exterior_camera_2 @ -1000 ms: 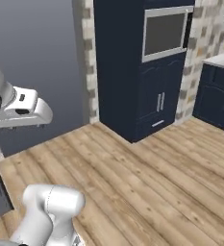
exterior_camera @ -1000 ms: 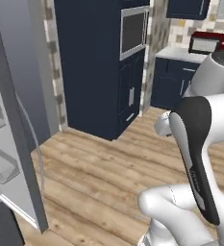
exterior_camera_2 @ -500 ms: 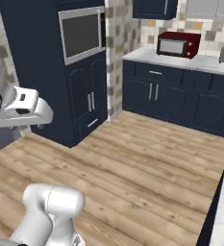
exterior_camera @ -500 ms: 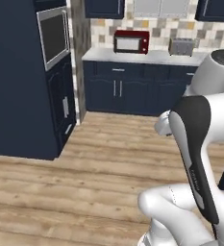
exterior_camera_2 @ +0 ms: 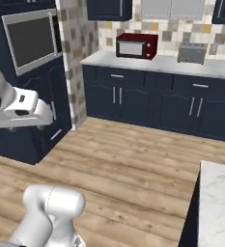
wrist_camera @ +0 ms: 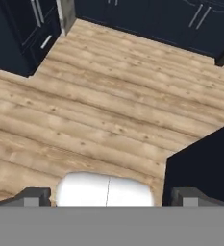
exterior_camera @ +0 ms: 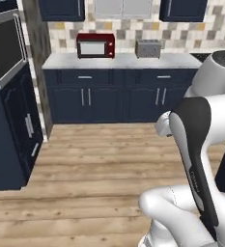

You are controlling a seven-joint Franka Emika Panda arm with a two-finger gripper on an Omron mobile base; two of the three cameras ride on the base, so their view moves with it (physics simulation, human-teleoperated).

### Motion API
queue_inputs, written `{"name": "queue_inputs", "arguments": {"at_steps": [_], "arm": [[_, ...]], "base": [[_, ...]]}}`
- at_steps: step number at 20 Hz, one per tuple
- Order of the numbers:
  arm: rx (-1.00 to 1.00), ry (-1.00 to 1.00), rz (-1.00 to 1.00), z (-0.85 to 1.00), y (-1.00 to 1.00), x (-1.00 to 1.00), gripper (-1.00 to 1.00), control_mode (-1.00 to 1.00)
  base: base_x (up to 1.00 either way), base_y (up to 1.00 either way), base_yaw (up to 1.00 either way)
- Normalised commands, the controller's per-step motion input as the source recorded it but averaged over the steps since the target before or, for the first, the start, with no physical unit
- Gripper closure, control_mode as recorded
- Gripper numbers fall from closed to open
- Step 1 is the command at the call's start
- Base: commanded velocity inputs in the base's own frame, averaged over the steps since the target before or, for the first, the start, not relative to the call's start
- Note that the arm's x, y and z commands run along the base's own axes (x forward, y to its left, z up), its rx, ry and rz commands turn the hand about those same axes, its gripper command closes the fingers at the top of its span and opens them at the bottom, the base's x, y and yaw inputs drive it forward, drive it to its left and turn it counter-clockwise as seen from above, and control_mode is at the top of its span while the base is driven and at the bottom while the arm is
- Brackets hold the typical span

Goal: Place the liquor and beer on the top shelf of the fridge to keep them out of children's reach, and place the tangerine on lower shelves for easy access.

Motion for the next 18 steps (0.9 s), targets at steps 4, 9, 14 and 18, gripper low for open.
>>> {"name": "queue_inputs", "arguments": {"at_steps": [4, 9, 14, 18], "arm": [[0.0, 0.0, 0.0, 0.0, 0.0, 0.0, -1.0, 1.0], [0.0, 0.0, 0.0, 0.0, 0.0, 0.0, -1.0, 1.0], [0.0, 0.0, 0.0, 0.0, 0.0, 0.0, -1.0, 1.0], [0.0, 0.0, 0.0, 0.0, 0.0, 0.0, -1.0, 1.0]], "base": [[1.0, 0.13, -0.32], [0.93, 0.01, -0.44], [0.72, 0.0, -0.54], [0.57, 0.0, -0.58]]}}
